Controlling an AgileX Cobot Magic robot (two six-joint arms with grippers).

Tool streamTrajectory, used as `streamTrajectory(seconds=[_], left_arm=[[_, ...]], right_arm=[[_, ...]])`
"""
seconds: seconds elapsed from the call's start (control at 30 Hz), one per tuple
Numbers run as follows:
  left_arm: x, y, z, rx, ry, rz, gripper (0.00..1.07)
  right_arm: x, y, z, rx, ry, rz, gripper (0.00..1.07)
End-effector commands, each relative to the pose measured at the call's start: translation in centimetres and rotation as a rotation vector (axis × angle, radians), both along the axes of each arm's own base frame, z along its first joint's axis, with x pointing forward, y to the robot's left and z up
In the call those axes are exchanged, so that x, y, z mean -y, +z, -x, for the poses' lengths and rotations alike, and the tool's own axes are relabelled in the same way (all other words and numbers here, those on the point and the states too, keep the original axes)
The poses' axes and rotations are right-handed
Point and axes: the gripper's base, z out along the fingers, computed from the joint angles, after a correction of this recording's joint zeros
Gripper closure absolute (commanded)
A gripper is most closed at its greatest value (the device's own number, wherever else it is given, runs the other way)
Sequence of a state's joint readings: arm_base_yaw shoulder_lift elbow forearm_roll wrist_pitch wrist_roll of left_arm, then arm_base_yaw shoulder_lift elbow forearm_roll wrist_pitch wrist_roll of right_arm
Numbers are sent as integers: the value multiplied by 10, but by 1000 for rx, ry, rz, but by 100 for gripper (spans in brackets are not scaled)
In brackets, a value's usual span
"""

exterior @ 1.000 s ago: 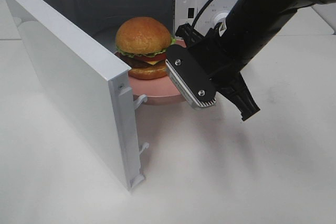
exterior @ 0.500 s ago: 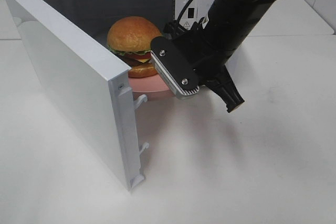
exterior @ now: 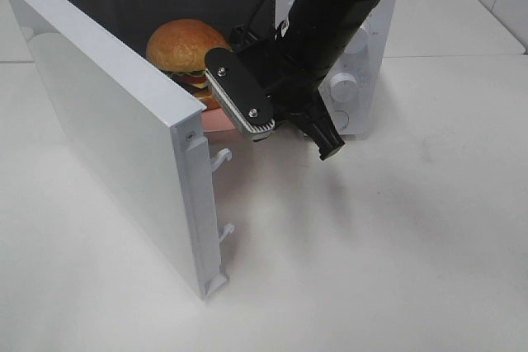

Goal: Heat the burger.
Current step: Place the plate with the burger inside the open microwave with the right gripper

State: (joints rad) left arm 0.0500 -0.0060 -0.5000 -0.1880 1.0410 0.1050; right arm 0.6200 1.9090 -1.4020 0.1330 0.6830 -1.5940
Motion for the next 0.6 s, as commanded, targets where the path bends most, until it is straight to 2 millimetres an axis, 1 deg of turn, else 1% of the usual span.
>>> streamTrajectory(seconds=[0.03, 0.6], left_arm=[[0, 0, 2, 19, -1, 7, 7], [0, 0, 2, 19, -1, 7, 7]], right_arm=[[-9, 11, -12, 69, -8, -47, 107], [-24, 4, -38, 99, -50, -39, 107]])
